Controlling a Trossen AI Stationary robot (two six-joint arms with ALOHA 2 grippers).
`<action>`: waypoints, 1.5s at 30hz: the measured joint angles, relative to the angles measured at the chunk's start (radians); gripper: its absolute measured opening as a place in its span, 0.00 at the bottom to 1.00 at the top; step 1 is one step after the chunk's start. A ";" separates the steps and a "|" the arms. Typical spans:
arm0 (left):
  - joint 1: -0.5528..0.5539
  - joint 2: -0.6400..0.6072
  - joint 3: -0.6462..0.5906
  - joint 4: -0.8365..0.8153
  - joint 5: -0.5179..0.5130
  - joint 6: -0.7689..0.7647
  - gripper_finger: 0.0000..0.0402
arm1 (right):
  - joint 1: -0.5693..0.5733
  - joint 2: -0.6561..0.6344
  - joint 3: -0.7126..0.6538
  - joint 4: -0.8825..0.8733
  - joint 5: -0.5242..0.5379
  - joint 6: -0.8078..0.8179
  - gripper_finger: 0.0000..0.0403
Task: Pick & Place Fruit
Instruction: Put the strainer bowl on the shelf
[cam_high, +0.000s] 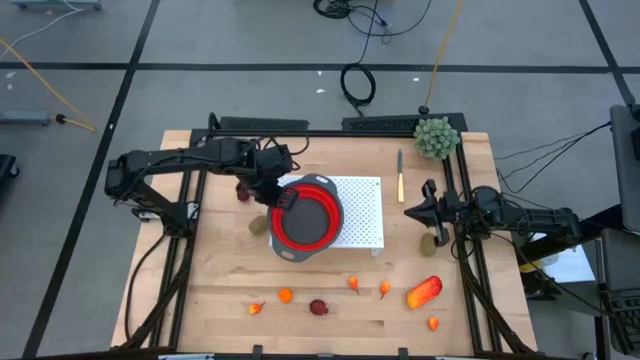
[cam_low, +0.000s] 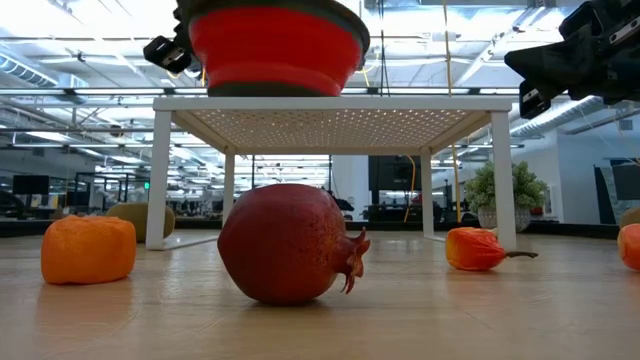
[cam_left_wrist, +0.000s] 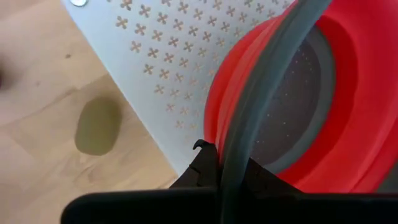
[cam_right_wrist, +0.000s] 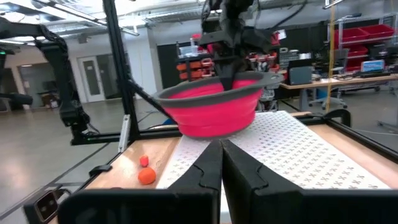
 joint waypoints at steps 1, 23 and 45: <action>0.000 0.000 -0.002 0.000 0.007 0.003 0.00 | 0.000 0.000 0.000 0.000 -0.005 0.000 0.00; 0.007 -0.040 -0.004 0.019 -0.060 0.019 0.02 | 0.000 0.000 0.000 0.020 -0.005 0.000 0.00; 0.007 -0.040 -0.004 0.043 -0.063 0.037 0.19 | 0.000 0.000 0.000 0.037 -0.005 0.000 0.00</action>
